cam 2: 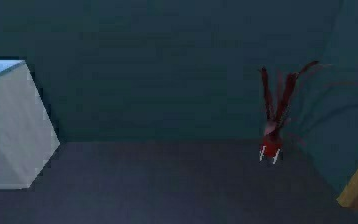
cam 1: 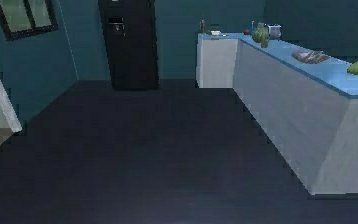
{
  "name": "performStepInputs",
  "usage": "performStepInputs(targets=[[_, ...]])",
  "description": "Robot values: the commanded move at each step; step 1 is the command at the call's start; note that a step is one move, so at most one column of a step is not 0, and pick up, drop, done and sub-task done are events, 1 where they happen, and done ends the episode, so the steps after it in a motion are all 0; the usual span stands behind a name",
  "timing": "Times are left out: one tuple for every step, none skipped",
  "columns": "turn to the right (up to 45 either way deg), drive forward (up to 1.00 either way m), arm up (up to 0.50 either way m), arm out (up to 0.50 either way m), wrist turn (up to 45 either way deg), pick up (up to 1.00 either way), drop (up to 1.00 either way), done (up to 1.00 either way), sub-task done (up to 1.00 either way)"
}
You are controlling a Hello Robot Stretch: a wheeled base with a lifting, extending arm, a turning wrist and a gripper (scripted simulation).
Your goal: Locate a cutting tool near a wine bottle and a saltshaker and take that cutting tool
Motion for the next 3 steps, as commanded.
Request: performStepInputs(targets=[[21.0, 0.0, 0.0, 0.0, 0.0, 0.0, 0.0, 0.0, 0.0], [0.0, 0.25, 0.0, 0.0, 0.0, 0.0, 0.0, 0.0, 0.0], [-15.0, 0.0, 0.0, 0.0, 0.0, 0.0, 0.0, 0.0, 0.0]])
